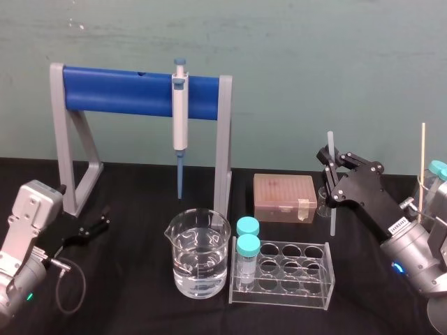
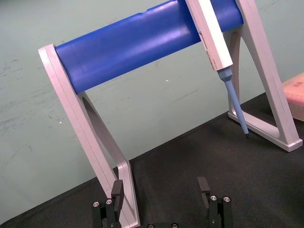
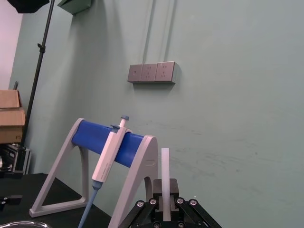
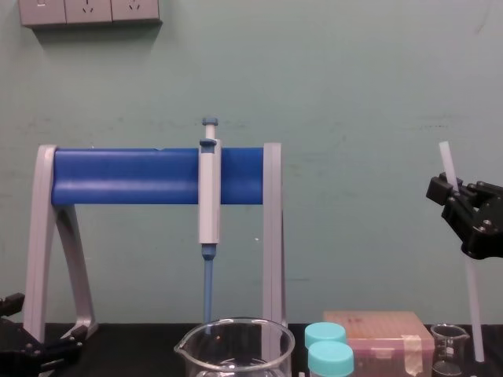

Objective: Pick up the stirring rod with one hand, then place it down.

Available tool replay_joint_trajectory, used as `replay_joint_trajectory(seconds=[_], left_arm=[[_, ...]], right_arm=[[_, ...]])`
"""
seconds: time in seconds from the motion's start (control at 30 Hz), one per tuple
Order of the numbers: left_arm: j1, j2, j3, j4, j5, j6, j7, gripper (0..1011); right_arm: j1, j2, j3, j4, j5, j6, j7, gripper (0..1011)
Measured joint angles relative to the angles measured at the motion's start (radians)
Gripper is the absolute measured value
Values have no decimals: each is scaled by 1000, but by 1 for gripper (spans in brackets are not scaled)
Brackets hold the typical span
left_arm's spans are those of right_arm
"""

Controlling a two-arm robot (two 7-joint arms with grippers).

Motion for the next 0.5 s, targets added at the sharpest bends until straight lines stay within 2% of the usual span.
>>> replay_joint_trajectory(seconds=[0.5], left_arm=[[0, 0, 0, 0, 0, 0, 0, 1000]], right_arm=[[0, 0, 0, 0, 0, 0, 0, 70]])
